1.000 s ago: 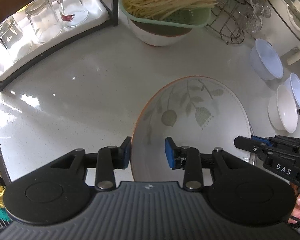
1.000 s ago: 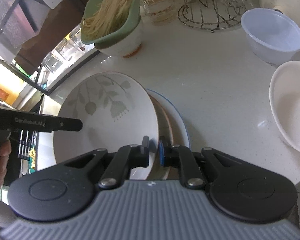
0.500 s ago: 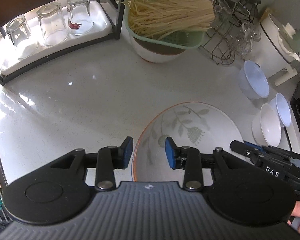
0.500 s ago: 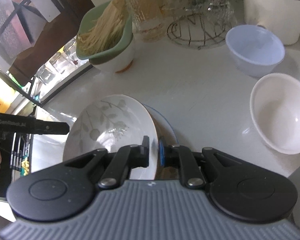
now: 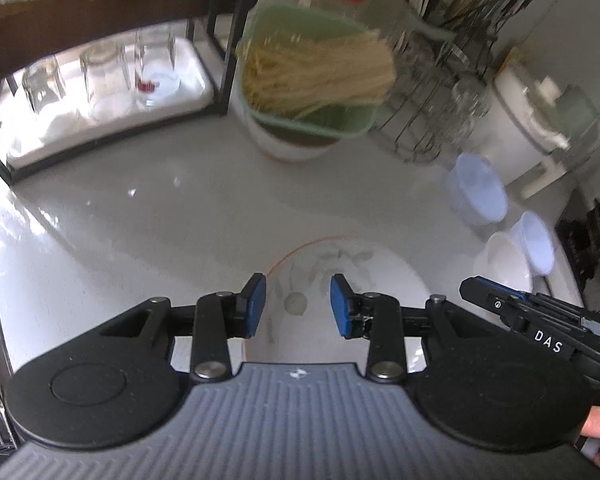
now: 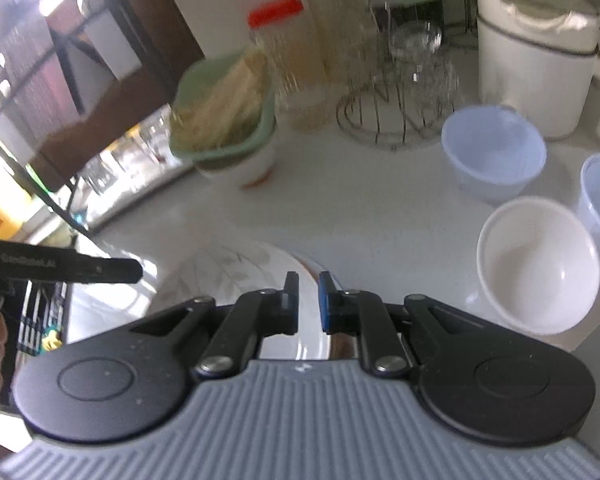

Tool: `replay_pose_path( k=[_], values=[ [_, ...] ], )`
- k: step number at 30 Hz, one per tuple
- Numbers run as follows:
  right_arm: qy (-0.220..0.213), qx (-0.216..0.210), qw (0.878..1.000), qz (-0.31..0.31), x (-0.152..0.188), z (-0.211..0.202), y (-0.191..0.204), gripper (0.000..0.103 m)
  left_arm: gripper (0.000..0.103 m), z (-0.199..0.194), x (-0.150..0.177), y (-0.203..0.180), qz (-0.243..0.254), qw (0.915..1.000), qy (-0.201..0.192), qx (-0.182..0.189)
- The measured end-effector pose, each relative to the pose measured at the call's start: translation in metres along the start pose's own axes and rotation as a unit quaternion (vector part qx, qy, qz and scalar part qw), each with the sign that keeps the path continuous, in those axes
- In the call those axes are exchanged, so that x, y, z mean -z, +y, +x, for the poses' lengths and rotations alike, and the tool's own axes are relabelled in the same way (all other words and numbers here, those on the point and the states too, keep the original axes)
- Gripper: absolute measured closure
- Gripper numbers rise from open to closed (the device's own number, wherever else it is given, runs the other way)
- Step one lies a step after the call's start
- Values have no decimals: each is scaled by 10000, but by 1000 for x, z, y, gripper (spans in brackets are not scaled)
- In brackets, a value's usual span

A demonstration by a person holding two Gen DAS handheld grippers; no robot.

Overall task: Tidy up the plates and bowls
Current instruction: 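Open both grippers to release the plate on the stack, then move both grippers over to the white bowl on the counter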

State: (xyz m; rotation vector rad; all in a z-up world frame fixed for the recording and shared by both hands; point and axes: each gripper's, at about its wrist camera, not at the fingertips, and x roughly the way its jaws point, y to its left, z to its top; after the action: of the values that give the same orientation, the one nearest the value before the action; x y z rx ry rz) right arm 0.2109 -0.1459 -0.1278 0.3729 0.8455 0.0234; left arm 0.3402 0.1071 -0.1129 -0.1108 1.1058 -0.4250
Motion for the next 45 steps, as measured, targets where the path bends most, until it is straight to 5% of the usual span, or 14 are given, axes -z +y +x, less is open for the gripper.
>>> replay_pose_path(
  k=[11, 21, 41, 43, 45],
  values=[
    [-621, -147, 9979, -105, -18, -62, 22, 89, 58, -61, 5, -22, 37, 9969, -745, 258],
    [-973, -327, 9927, -640, -20, -109, 20, 89, 51, -95, 25, -56, 169, 9924, -1213, 81],
    [-1045, -82, 9922, -681, -29, -115, -60, 89, 32, -54, 25, -135, 163, 9951, -975, -90],
    [-989, -33, 9931, -626, -28, -115, -70, 86, 26, -45, 21, -143, 157, 9959, -886, -23],
    [-959, 2, 9942, -492, -26, -115, -82, 58, 25, -38, 19, -151, 198, 9964, -829, 35]
  ],
)
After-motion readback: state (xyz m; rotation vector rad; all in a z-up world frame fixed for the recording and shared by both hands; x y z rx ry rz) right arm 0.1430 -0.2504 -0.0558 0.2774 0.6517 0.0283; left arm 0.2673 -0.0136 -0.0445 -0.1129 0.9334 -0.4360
